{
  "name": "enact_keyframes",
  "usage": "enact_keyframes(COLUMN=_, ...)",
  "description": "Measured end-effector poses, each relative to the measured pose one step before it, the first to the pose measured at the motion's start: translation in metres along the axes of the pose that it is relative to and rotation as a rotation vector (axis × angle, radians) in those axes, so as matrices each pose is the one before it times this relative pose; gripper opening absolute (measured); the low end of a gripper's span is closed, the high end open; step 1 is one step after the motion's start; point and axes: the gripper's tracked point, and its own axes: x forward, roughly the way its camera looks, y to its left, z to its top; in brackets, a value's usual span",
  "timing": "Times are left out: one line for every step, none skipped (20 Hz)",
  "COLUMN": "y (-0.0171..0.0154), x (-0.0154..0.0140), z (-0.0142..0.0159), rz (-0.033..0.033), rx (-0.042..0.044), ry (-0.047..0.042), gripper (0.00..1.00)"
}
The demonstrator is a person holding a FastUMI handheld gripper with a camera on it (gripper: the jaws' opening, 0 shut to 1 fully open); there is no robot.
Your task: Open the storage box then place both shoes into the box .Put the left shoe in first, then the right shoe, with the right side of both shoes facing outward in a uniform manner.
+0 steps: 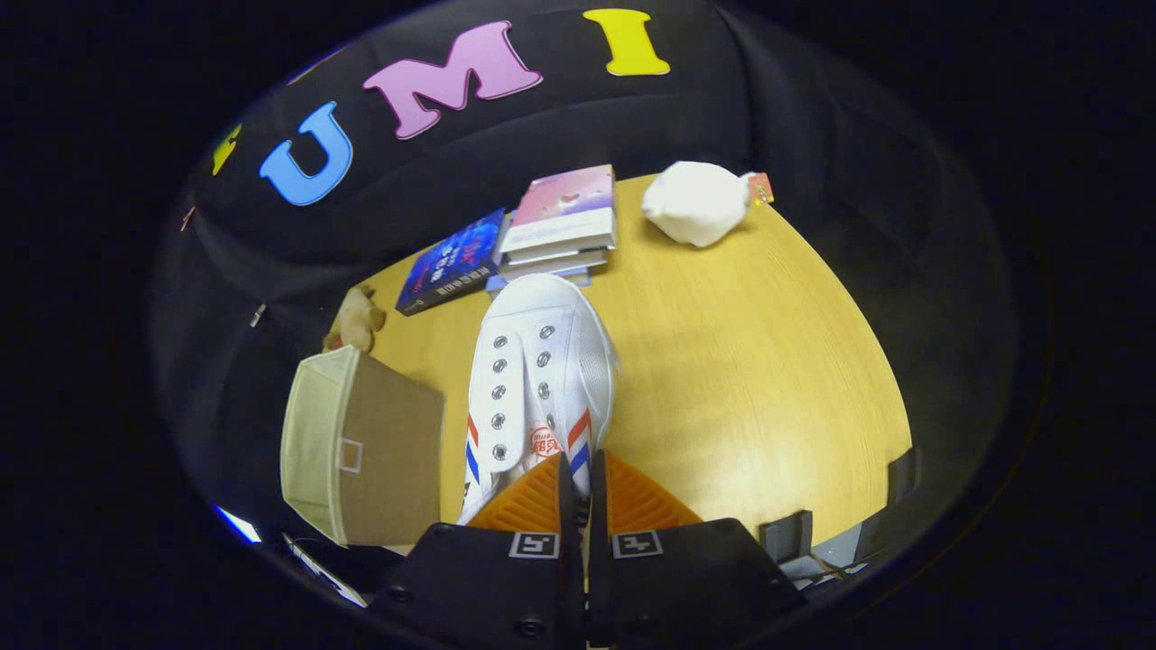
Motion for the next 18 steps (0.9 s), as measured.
enact_keyframes(y=0.02172, x=-0.00636, z=0.00414, rz=0.01775, rx=0.00221, ry=-0.01049, gripper=0.06)
enact_keyframes(y=0.02197, x=-0.0045, z=0.00372, rz=0.02148, rx=0.00571, ry=-0.00839, gripper=0.06)
enact_keyframes(y=0.02159, x=-0.00316, z=0.00298, rz=0.02288, rx=0.00727, ry=-0.00541, gripper=0.06)
enact_keyframes(y=0.01995, x=-0.00249, z=0.00135, rz=0.02007, rx=0.01261, ry=-0.00399, gripper=0.06)
enact_keyframes(y=0.02134, x=-0.00198, z=-0.00066, rz=0.01774, rx=0.0114, ry=-0.00068, gripper=0.07)
enact_keyframes(y=0.02168, x=-0.0012, z=-0.00461, rz=0.01753, rx=0.01166, ry=-0.00103, gripper=0.06)
enact_keyframes(y=0.01861, x=0.00059, z=-0.0036, rz=0.01561, rx=0.0085, ry=0.0058, gripper=0.06)
enact_keyframes(y=0.01696, x=0.00285, z=-0.00516, rz=0.014, rx=0.00335, ry=0.00692, gripper=0.06)
enact_keyframes(y=0.01489, x=0.00441, z=-0.00764, rz=0.00908, rx=-0.00156, ry=0.01011, gripper=0.06)
enact_keyframes(y=0.01209, x=0.00577, z=-0.00828, rz=0.0021, rx=-0.00716, ry=0.01333, gripper=0.06)
enact_keyframes(y=0.01093, x=0.00579, z=-0.00935, rz=-0.00144, rx=-0.00857, ry=0.01515, gripper=0.06)
enact_keyframes(y=0.0097, x=0.00633, z=-0.0081, rz=-0.00164, rx=-0.00688, ry=0.01367, gripper=0.06)
enact_keyframes(y=0.00994, x=0.00759, z=-0.00881, rz=-0.00012, rx=-0.00911, ry=0.01452, gripper=0.06)
enact_keyframes(y=0.00787, x=0.00747, z=-0.00864, rz=-0.00299, rx=-0.00627, ry=0.01571, gripper=0.06)
enact_keyframes(y=0.00638, x=0.00729, z=-0.00692, rz=-0.00552, rx=-0.00785, ry=0.01235, gripper=0.06)
enact_keyframes(y=0.00439, x=0.00755, z=-0.0044, rz=-0.00952, rx=-0.01181, ry=0.00647, gripper=0.06)
enact_keyframes(y=0.00254, x=0.00836, z=-0.00369, rz=-0.01346, rx=-0.01276, ry=0.00768, gripper=0.06)
enact_keyframes(y=0.00137, x=0.00739, z=-0.00297, rz=-0.01524, rx=-0.01062, ry=0.0075, gripper=0.06)
